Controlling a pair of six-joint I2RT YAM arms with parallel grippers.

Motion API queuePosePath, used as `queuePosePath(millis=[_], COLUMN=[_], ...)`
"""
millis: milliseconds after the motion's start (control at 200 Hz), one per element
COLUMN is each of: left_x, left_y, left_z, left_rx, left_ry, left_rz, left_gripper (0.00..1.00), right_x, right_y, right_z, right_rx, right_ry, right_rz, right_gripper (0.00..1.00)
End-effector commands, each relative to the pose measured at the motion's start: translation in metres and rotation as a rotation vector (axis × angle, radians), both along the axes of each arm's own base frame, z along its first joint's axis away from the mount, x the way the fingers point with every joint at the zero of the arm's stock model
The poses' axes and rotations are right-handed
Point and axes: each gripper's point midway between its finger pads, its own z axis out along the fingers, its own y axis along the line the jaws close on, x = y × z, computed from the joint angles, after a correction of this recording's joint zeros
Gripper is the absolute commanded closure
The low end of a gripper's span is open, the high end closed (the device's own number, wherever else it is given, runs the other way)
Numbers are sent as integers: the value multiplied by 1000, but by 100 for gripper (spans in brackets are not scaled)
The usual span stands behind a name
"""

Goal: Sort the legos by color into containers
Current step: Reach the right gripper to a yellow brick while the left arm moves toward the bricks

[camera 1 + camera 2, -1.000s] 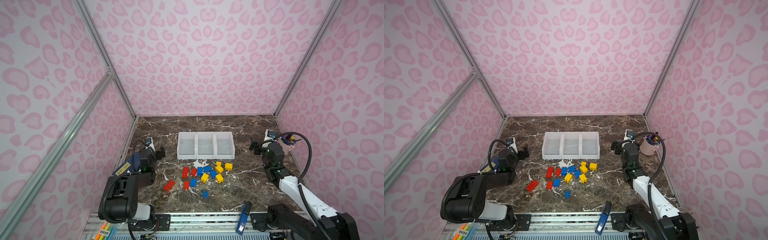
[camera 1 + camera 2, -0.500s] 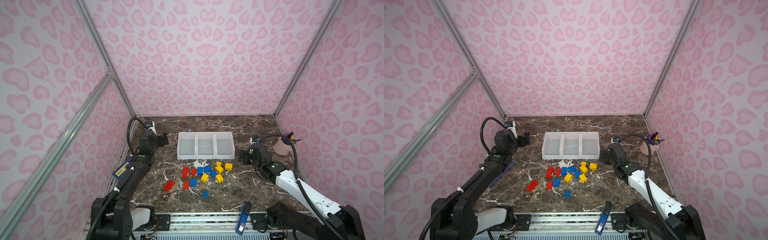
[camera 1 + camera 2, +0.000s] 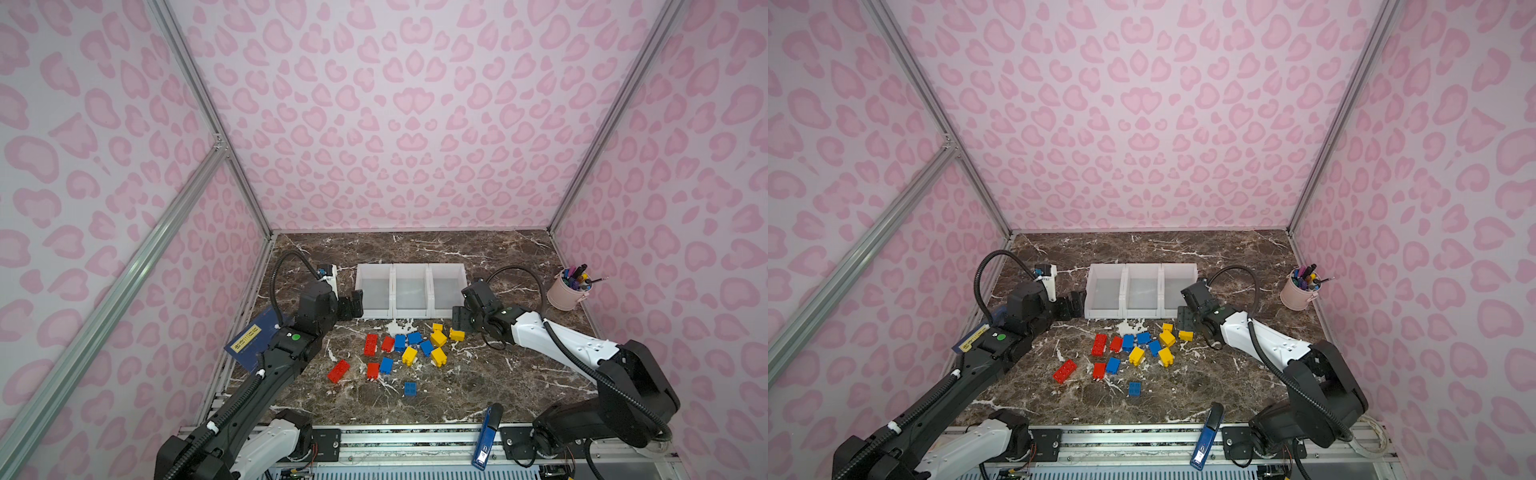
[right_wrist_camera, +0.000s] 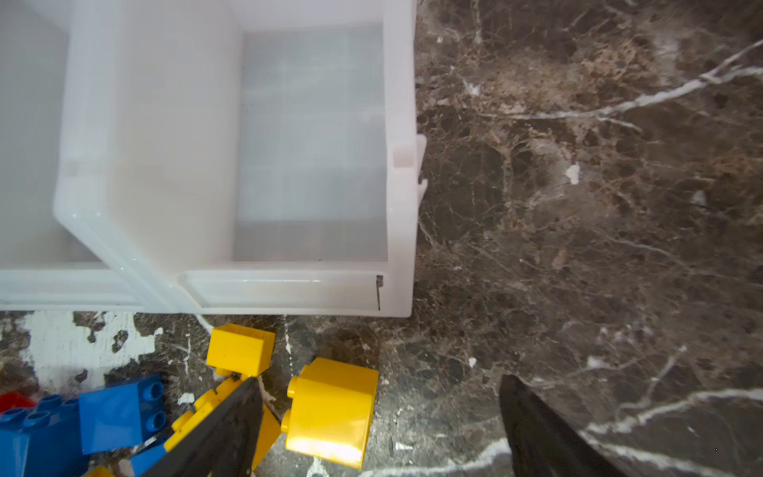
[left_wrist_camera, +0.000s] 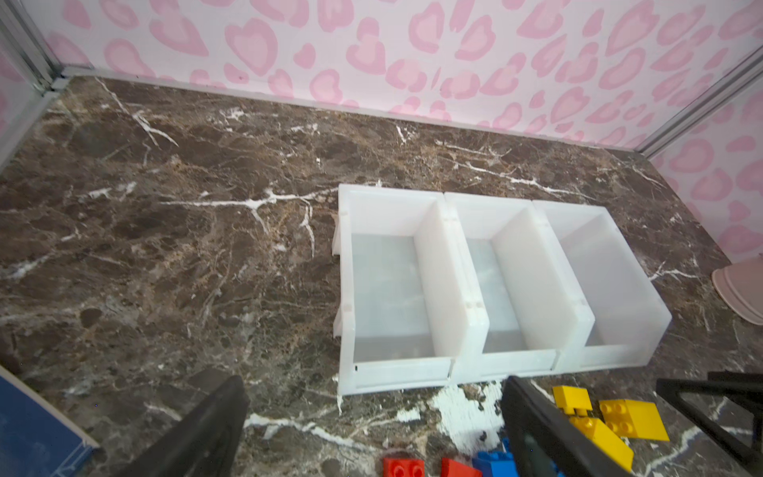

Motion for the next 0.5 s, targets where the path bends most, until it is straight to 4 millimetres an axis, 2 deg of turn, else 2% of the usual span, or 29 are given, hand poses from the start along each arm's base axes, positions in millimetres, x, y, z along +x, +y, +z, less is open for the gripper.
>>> queuePosePath(millis=[0, 210, 495], left_x=[-5, -11, -14], left_y=[-1, -8, -14], left_z=[-7, -13, -15], left_rx=[-12, 10, 7], left_ry=[22, 42, 51], left_rz=[32, 13, -12], left_gripper=[3, 3, 3], right_x=[-5, -11, -15], right_y=[6, 16, 15], right_z=[-10, -19, -34], right_rx=[18, -6, -49], right_ry=[47, 64, 107], right_rz=[-8, -11, -29], right_gripper=[14, 17, 24])
